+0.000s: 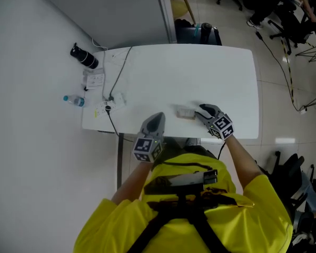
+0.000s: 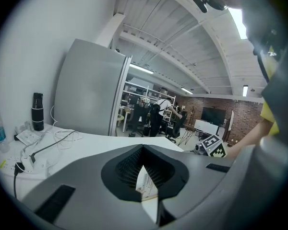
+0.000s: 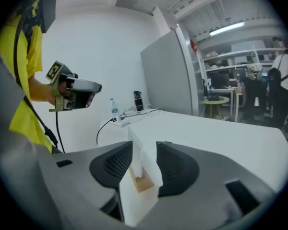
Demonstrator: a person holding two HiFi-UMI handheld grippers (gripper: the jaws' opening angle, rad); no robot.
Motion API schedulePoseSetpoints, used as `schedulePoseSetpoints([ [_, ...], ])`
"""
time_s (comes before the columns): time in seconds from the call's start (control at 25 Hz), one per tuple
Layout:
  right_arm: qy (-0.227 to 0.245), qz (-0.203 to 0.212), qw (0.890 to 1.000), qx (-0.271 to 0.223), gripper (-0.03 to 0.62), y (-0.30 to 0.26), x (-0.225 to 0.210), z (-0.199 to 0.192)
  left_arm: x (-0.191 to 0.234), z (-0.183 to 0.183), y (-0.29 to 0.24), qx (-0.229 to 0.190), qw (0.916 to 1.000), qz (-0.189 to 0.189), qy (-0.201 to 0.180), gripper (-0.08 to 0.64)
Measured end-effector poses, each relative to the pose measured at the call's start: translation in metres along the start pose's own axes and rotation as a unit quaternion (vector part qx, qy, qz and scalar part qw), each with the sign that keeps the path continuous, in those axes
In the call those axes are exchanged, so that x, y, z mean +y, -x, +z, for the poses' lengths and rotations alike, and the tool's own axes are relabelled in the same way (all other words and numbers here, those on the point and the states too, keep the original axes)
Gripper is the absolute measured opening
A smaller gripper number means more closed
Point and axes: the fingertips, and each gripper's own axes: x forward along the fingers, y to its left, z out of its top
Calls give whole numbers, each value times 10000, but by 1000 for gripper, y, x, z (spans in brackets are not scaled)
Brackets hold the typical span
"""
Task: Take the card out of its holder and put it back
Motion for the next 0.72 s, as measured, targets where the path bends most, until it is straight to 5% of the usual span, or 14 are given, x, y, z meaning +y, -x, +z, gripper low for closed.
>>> schedulePoseSetpoints([
  [0.28, 589, 1014, 9915, 562, 80, -31, 14, -15, 14, -10, -11, 360, 9992, -86, -121, 0],
  [0.72, 1061, 1543, 9801, 665, 21, -29, 23, -7, 30, -17, -12, 522, 9985, 19, -132, 0],
])
